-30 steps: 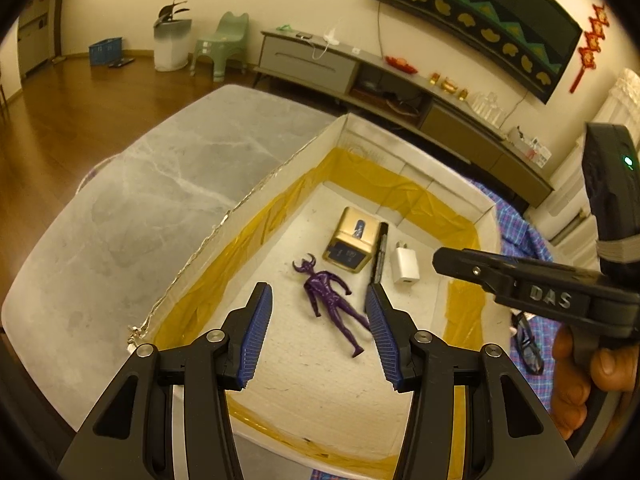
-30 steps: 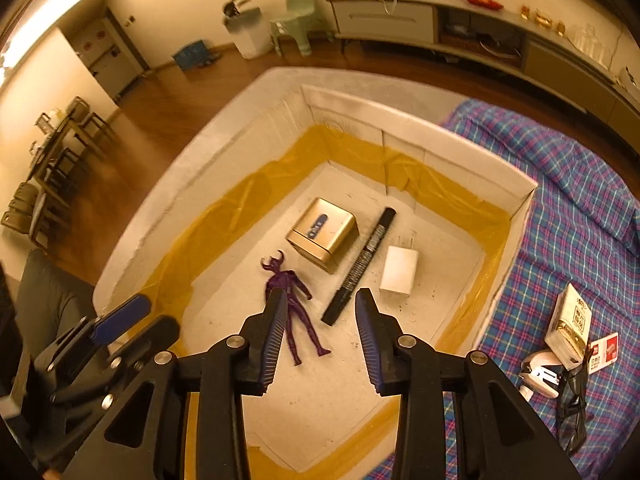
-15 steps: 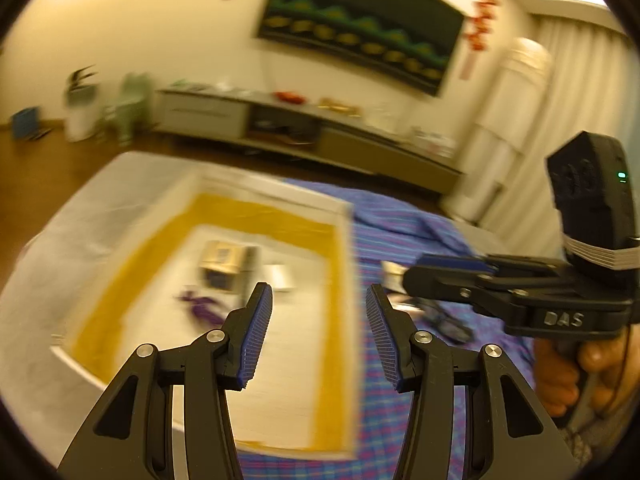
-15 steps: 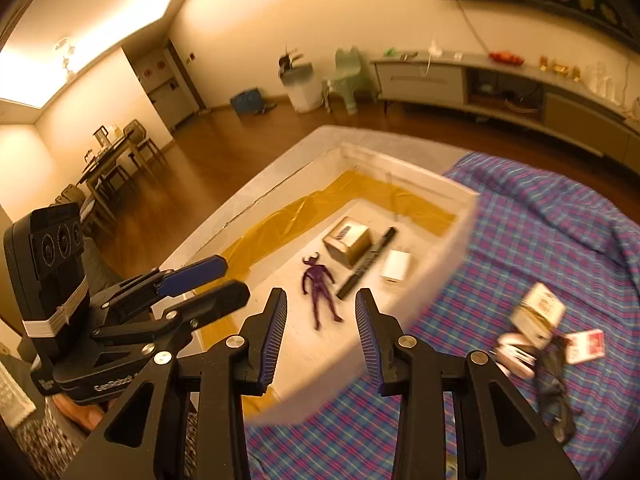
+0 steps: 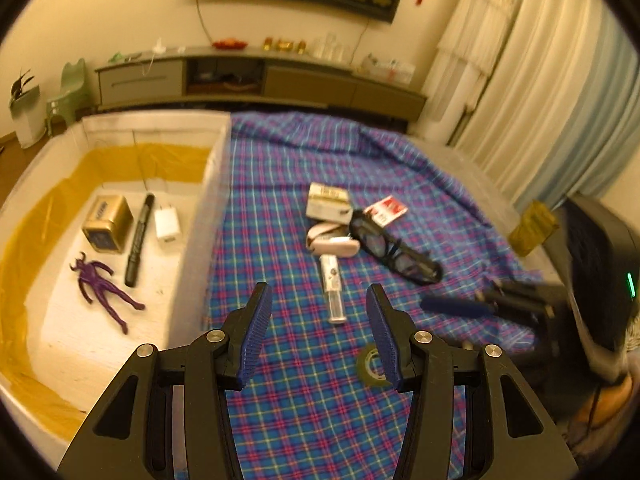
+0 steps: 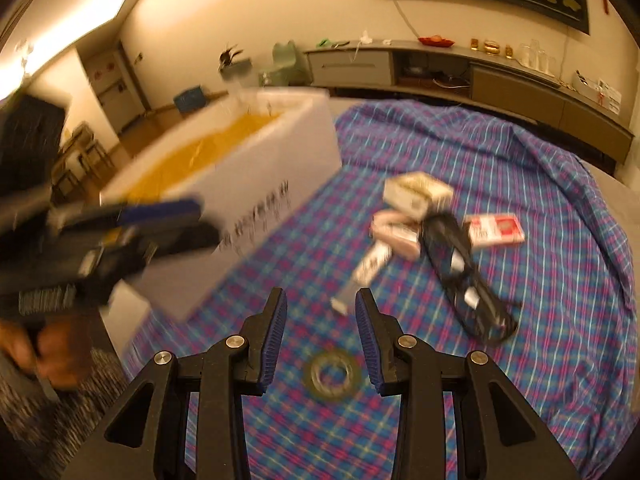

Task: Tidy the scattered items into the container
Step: 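Move both tools back over the bed toward the tape and glue stick, then grasp the glue stick with the left tool while the right tool grasps the tape roll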

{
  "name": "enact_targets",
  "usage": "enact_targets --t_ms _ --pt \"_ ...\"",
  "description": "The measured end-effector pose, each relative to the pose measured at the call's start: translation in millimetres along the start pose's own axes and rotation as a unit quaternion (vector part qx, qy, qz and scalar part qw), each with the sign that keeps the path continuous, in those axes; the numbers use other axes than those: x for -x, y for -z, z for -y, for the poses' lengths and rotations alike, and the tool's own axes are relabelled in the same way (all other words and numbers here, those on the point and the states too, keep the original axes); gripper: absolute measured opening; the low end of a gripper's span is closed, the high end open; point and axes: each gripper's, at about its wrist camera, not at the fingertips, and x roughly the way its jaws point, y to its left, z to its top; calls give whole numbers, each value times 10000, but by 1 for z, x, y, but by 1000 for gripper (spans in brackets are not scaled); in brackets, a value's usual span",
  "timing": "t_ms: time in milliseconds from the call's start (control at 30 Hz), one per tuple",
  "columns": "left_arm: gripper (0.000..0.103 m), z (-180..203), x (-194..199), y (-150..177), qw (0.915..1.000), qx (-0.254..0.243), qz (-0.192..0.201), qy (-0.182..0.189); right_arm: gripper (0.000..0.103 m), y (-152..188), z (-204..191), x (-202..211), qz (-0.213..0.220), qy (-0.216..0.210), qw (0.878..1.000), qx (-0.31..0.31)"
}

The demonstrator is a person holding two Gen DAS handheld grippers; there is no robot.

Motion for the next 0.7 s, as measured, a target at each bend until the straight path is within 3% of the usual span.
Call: enact_targets --t_ms 133,200,300,433,600,700 --pt "52 4 -32 2 9995 38 -277 -157 39 30 2 -14 -178 32 9996 203" --pt "52 7 -51 2 9987 -26 -428 -293 52 38 7 -24 -252 84 9995 175" --pt "52 10 -79 2 9969 -99 -582 -515 63 45 10 -29 -238 100 9996 103" --pt "52 9 -97 -2 9962 -59 -630 -604 63 51 1 -37 -319 97 9990 303" --pt "53 19 -116 -4 9954 -155 -770 -554 63 53 -5 -51 -458 474 9962 563" --pt "54 27 -128 -3 9945 -264 -849 -544 57 54 -5 -55 -490 626 9950 614"
